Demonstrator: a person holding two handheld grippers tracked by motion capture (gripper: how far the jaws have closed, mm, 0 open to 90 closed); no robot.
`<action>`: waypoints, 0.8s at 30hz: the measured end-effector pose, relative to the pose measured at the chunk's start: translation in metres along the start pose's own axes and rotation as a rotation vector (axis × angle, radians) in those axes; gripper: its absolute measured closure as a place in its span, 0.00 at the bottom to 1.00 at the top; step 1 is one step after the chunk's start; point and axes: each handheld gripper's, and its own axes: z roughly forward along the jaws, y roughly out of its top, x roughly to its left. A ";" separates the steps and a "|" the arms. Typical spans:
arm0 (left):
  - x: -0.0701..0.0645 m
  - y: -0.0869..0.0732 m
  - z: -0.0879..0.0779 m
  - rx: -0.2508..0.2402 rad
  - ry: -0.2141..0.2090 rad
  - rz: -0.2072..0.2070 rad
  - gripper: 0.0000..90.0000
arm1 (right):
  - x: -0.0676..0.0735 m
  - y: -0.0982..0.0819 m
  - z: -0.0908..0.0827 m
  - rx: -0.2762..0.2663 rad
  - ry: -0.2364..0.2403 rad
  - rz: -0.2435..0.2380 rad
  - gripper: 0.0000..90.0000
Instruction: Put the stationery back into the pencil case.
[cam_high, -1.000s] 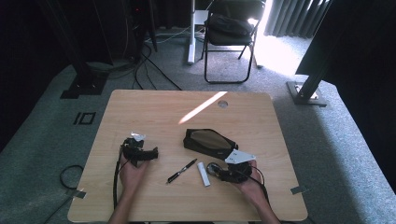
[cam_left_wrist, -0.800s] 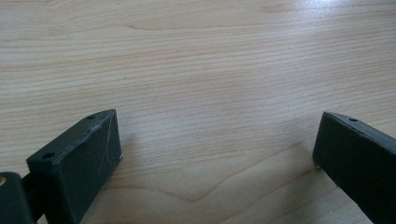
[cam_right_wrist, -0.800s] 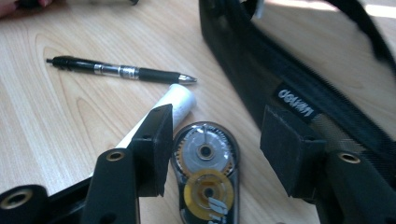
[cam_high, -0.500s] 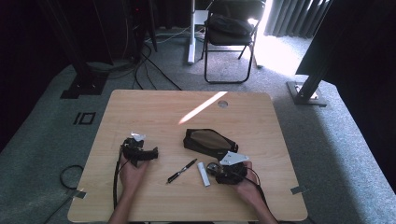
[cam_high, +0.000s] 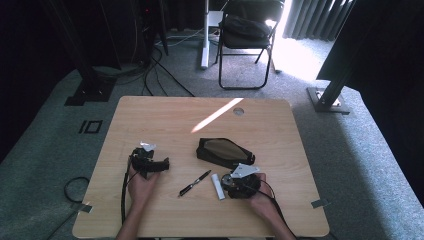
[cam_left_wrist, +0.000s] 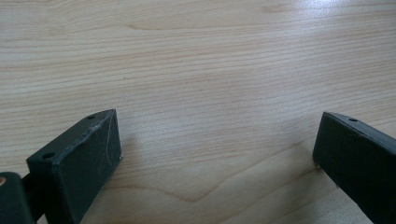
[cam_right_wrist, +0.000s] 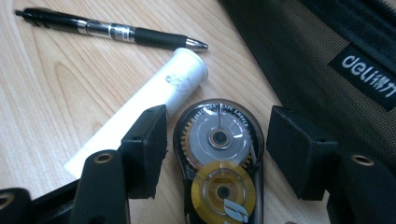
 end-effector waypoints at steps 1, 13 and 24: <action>0.000 0.000 0.000 0.000 0.000 0.000 0.01 | 0.000 0.000 0.000 0.000 0.000 0.000 0.42; 0.000 0.000 0.000 0.000 0.000 0.000 0.01 | -0.001 -0.001 0.007 0.025 -0.006 -0.009 0.43; 0.000 0.000 0.000 0.000 0.000 0.000 0.01 | 0.001 -0.001 0.009 0.037 -0.010 -0.018 0.45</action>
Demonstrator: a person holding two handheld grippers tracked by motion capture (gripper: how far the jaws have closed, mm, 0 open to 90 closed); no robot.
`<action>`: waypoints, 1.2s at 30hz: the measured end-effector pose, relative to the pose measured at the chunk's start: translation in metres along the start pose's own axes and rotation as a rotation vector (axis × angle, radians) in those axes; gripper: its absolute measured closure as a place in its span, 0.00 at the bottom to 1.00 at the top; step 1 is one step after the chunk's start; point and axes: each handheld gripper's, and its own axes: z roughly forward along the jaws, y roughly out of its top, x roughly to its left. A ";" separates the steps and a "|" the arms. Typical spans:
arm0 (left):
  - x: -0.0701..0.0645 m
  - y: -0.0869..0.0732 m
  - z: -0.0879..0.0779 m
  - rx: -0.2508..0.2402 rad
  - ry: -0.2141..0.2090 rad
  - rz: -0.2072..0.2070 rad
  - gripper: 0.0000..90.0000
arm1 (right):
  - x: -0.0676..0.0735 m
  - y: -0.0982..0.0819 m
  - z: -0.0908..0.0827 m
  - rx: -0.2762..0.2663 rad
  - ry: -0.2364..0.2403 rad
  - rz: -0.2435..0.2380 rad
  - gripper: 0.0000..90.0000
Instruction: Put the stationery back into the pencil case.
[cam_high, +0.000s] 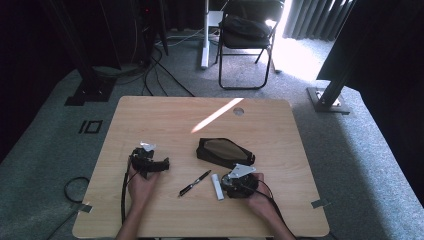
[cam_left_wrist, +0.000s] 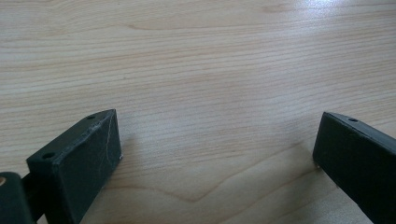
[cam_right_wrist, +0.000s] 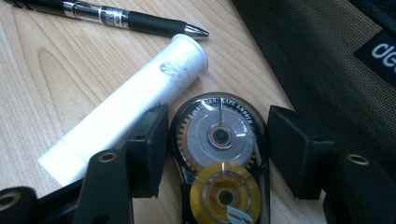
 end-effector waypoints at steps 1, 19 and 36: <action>0.000 0.000 0.000 0.000 0.000 0.000 0.01 | 0.000 0.000 0.000 0.001 -0.001 0.002 0.45; 0.000 0.000 0.000 0.000 0.000 0.000 0.01 | -0.008 -0.005 -0.003 0.012 0.028 0.056 0.42; 0.000 0.000 0.000 0.000 0.000 0.000 0.01 | -0.008 -0.006 -0.004 0.020 0.033 0.093 0.46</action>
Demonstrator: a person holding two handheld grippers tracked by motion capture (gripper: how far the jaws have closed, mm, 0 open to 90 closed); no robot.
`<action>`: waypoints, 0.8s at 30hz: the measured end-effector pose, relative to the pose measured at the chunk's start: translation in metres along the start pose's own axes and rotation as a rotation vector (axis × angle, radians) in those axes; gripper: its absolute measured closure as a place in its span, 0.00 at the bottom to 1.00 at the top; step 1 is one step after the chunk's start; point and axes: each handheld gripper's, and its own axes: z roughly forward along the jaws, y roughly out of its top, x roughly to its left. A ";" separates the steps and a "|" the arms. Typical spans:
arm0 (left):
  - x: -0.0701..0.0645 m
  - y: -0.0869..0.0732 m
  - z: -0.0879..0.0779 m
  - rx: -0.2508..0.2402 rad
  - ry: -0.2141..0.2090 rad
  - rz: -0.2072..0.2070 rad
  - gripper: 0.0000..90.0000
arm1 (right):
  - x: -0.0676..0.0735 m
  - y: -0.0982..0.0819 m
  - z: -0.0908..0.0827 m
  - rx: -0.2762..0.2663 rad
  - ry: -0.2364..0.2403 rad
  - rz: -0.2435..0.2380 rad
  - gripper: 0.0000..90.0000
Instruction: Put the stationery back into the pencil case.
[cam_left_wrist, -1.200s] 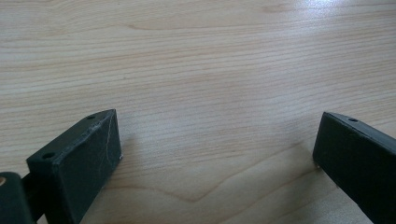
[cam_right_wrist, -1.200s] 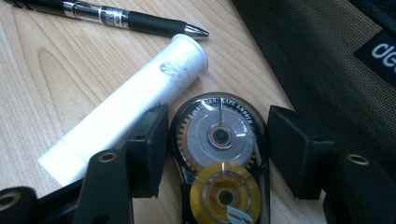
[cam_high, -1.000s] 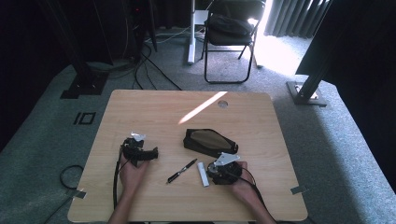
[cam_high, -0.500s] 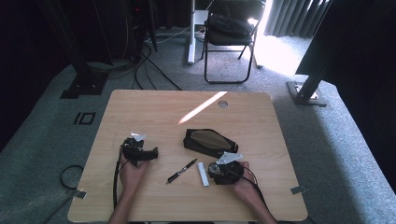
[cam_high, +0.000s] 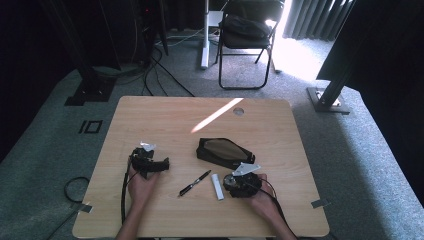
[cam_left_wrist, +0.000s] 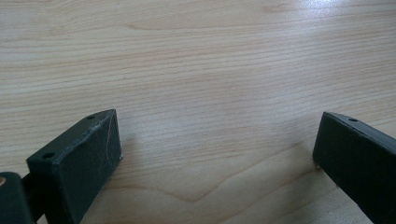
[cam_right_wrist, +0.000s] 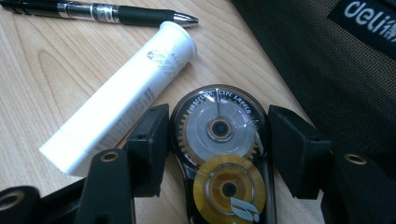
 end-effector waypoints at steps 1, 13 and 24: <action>0.000 0.000 0.000 0.000 0.000 0.000 0.01 | 0.000 0.000 0.000 0.000 -0.001 0.001 0.46; 0.000 0.000 0.000 0.000 0.000 0.000 0.01 | 0.004 0.003 -0.003 -0.012 -0.025 -0.021 0.46; 0.000 0.000 0.000 0.000 0.000 0.000 0.01 | 0.007 0.006 -0.009 -0.042 -0.029 -0.027 0.46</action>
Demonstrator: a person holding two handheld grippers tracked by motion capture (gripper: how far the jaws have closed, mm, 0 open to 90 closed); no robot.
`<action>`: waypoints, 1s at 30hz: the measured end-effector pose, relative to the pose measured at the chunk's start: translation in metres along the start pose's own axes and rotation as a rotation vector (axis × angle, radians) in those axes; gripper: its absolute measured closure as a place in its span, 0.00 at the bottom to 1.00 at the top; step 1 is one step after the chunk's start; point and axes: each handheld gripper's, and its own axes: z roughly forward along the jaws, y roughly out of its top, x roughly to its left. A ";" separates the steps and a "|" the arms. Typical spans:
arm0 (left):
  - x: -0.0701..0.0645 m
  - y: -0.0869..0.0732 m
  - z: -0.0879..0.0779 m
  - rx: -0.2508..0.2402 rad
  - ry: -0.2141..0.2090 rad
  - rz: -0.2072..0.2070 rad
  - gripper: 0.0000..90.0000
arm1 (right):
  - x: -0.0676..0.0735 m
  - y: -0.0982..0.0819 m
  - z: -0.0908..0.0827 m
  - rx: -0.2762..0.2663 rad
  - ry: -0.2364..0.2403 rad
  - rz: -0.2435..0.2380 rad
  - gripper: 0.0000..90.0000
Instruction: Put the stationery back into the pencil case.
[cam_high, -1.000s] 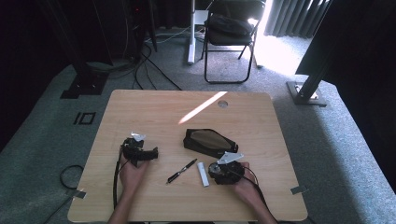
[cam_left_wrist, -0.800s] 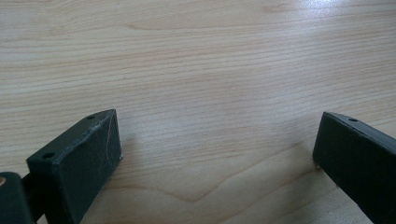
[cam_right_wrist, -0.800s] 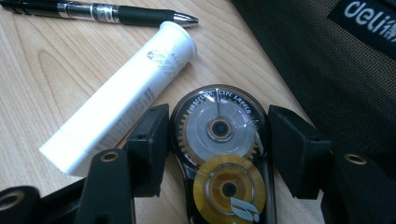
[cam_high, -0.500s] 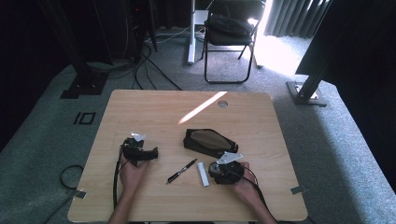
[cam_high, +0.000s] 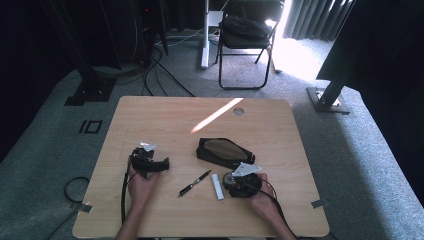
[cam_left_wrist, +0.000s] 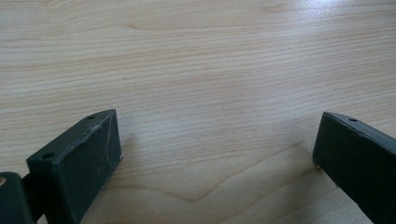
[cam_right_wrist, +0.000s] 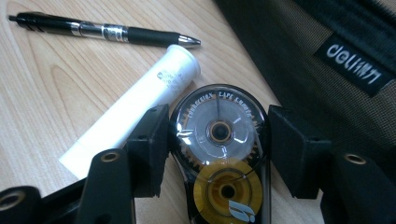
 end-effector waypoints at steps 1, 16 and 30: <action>0.000 0.000 0.000 0.000 0.000 0.000 0.01 | 0.000 0.000 -0.001 -0.005 -0.001 -0.005 0.46; 0.000 0.000 0.000 0.000 0.000 0.000 0.01 | 0.001 0.005 -0.009 -0.033 -0.009 -0.010 0.46; 0.000 0.000 0.000 0.000 0.000 0.000 0.01 | 0.001 0.010 -0.019 -0.061 -0.021 -0.018 0.46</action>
